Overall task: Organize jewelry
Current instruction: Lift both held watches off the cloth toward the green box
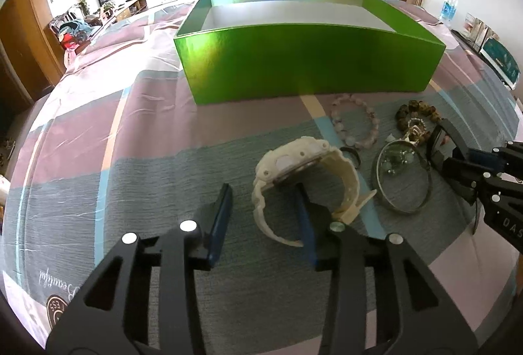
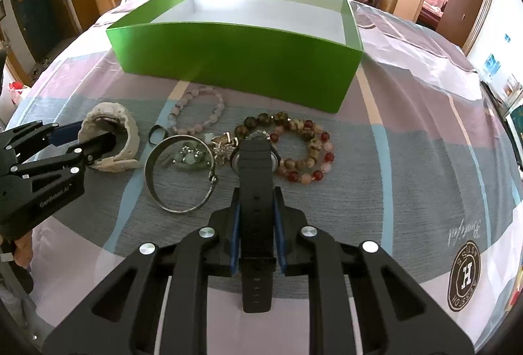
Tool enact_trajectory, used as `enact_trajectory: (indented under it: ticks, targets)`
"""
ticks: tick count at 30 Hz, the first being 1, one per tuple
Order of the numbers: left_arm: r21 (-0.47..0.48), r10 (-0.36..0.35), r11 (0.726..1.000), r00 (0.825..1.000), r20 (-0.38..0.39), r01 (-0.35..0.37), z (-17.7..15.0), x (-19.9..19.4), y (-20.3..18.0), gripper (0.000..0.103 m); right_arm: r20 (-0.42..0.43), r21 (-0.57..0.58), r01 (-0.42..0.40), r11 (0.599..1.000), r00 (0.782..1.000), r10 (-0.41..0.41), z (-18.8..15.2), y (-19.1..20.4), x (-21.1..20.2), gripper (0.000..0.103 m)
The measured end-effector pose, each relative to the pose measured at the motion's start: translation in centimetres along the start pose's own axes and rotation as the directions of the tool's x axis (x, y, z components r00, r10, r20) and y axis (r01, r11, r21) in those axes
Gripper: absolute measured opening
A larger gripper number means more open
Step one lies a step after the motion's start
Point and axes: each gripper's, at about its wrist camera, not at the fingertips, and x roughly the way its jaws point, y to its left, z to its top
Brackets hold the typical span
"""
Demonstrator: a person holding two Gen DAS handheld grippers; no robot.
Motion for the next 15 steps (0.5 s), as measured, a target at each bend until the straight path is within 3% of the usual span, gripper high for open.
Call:
enact_trajectory:
  ticks: [3, 5, 8, 11, 15]
  targets:
    - [-0.001, 0.0, 1.0, 1.0, 0.0, 0.0, 0.0, 0.0, 0.0, 0.039, 0.0, 0.0, 0.004, 1.0, 1.0, -0.004, -0.1, 0.0, 0.1, 0.027]
    - [0.0, -0.011, 1.0, 1.0, -0.002, 0.011, 0.0, 0.1, 0.0, 0.027, -0.003, -0.004, 0.005, 1.0, 1.0, -0.005, -0.1, 0.1, 0.3, 0.028]
    - [0.007, -0.015, 1.0, 1.0, -0.001, 0.015, 0.1, 0.1, -0.2, 0.022, 0.004, -0.019, 0.012, 1.0, 1.0, -0.012, -0.3, 0.4, 0.3, 0.028]
    - [0.005, -0.012, 1.0, 1.0, 0.003, 0.012, 0.1, 0.1, -0.1, 0.016, 0.023, -0.046, 0.024, 0.999, 0.999, -0.023, -0.4, 1.0, 0.0, 0.019]
    - [-0.006, -0.022, 1.0, 1.0, -0.001, 0.022, 0.1, 0.2, 0.2, 0.016, 0.038, -0.044, 0.026, 0.999, 0.999, -0.024, -0.3, 1.0, -0.3, 0.018]
